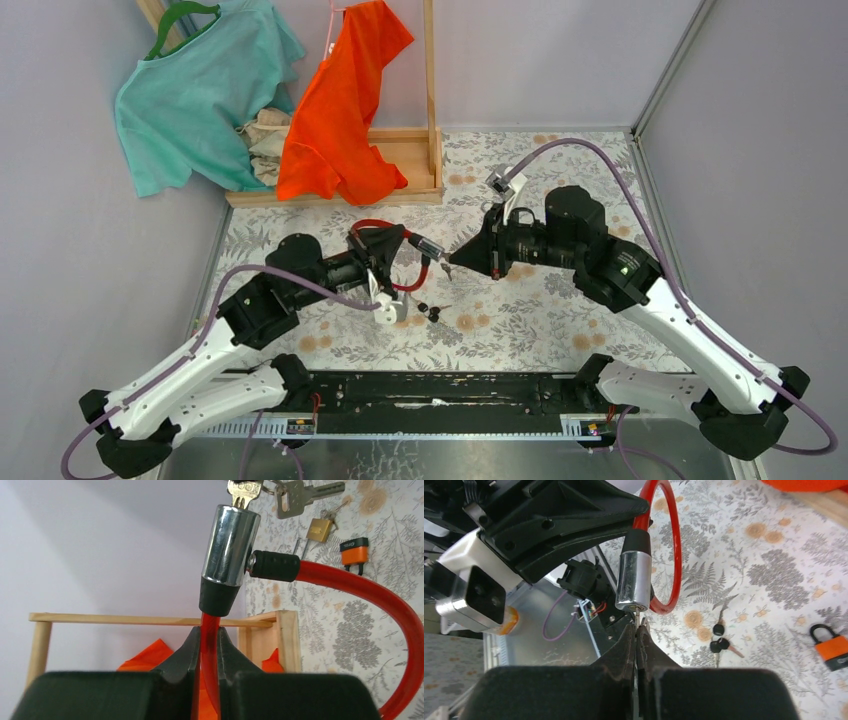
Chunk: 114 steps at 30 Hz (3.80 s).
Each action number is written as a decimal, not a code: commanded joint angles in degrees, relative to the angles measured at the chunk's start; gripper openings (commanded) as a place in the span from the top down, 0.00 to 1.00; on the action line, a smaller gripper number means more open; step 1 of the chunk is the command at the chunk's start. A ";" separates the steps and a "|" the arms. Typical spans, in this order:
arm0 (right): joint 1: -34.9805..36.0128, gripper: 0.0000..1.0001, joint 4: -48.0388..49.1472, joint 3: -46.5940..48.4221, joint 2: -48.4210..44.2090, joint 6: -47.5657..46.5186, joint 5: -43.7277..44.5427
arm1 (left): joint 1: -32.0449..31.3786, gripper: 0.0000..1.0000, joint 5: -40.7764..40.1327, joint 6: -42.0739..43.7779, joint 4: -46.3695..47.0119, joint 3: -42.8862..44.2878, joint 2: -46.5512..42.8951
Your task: Unlock with the key
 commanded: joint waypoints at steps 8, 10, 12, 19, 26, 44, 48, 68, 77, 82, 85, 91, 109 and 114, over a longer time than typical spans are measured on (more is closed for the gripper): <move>-2.86 1.00 25.33 -11.43 -2.80 24.39 -6.38 | -4.69 1.00 2.85 12.51 21.58 -8.62 -6.10; -4.94 1.00 29.06 -13.52 -3.46 28.85 -8.95 | -4.65 1.00 2.32 13.38 22.25 -8.63 -6.49; -6.94 1.00 32.75 -15.78 -4.37 33.54 -11.11 | -4.69 1.00 1.87 14.37 22.55 -8.66 -6.73; -8.88 0.87 37.42 -18.84 -6.57 36.80 -12.40 | -4.65 1.00 -1.28 11.31 22.21 -5.86 -5.86; -8.93 0.04 33.29 -19.38 -14.71 20.57 -4.48 | -4.70 1.00 -7.69 1.43 19.11 2.05 -1.12; 0.10 0.16 42.65 -17.56 -6.54 1.08 1.55 | -4.65 1.00 -12.02 -13.51 11.93 13.79 7.89; 1.04 0.60 41.31 -16.57 -5.36 -0.26 6.68 | -4.65 1.00 -12.49 -15.60 11.57 14.62 8.21; 1.03 1.00 16.43 -6.77 -6.47 -12.93 -8.28 | -1.67 0.29 11.28 -37.29 -19.02 28.40 14.44; 1.07 1.00 10.81 -3.22 -4.56 -14.60 -13.31 | 3.73 0.39 23.45 -39.10 -31.09 35.83 19.99; 1.07 1.00 10.68 -3.27 -4.66 -14.32 -13.86 | 4.27 0.58 27.24 -38.78 -34.20 37.26 21.44; 1.10 1.00 10.35 -3.22 -4.70 -14.31 -14.11 | 4.38 0.63 28.50 -38.57 -36.01 38.89 22.75; 1.21 1.00 9.53 -2.89 -4.38 -14.81 -14.83 | 4.36 0.52 30.48 -38.88 -37.41 40.34 24.22; 2.27 0.94 6.45 -2.56 -2.99 -16.47 -13.88 | 4.48 0.75 31.50 -40.78 -36.58 40.36 25.31; 2.19 0.34 5.72 -1.72 -4.69 -12.38 -10.98 | 5.39 1.00 29.40 -36.09 -39.43 38.71 24.77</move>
